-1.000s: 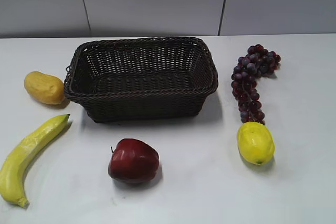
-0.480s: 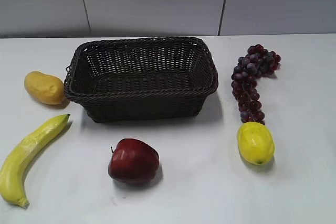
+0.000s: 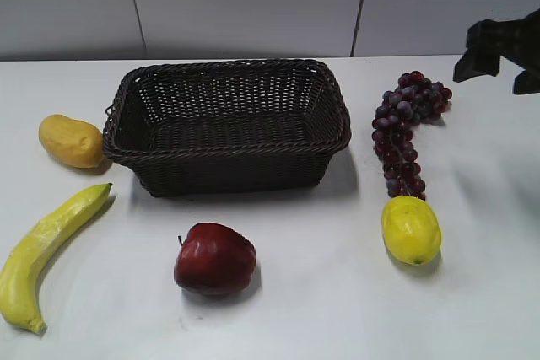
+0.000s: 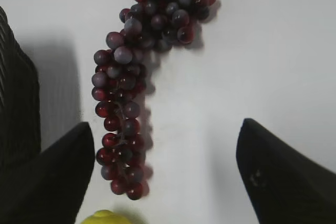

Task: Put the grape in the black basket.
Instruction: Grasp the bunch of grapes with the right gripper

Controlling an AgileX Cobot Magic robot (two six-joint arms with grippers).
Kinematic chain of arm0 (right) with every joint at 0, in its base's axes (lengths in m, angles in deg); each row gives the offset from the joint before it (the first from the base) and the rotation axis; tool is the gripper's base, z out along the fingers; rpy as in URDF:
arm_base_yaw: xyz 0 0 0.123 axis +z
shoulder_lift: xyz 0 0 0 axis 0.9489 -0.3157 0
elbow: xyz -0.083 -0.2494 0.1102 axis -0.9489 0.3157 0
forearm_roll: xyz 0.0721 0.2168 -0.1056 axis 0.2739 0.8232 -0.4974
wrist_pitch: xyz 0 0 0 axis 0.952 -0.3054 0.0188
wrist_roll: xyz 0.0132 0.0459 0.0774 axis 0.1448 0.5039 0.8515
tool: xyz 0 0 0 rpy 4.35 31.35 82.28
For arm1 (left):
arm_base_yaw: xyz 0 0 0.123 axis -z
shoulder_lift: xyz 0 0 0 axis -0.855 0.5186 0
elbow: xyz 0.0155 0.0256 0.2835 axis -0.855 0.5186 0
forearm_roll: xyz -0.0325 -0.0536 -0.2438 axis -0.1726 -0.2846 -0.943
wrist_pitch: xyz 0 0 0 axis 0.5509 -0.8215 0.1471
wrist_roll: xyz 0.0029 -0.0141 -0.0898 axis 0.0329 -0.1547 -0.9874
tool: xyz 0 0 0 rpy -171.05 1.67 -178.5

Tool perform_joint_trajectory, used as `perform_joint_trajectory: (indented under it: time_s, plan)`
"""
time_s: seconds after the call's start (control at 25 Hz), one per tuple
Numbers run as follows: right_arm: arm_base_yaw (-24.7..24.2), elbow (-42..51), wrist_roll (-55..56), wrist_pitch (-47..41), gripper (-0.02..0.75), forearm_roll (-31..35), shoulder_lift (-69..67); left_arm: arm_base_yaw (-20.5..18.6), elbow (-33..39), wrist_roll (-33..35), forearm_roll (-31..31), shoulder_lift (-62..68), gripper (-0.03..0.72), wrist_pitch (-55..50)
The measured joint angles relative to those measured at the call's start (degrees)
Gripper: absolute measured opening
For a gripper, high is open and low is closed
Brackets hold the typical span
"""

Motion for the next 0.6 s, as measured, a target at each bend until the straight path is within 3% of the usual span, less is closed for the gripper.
perform_joint_trajectory:
  time_s: [0.32, 0.6]
  plan:
    - [3.74, -15.89, 0.91, -4.3, 0.639, 2.69, -17.4, 0.0, 0.0, -0.05, 0.0, 0.0, 0.235, 0.0]
    - [4.08, -26.81, 5.91, -6.33, 0.636, 2.34, -29.76, 0.0, 0.0, -0.05, 0.0, 0.0, 0.235, 0.0]
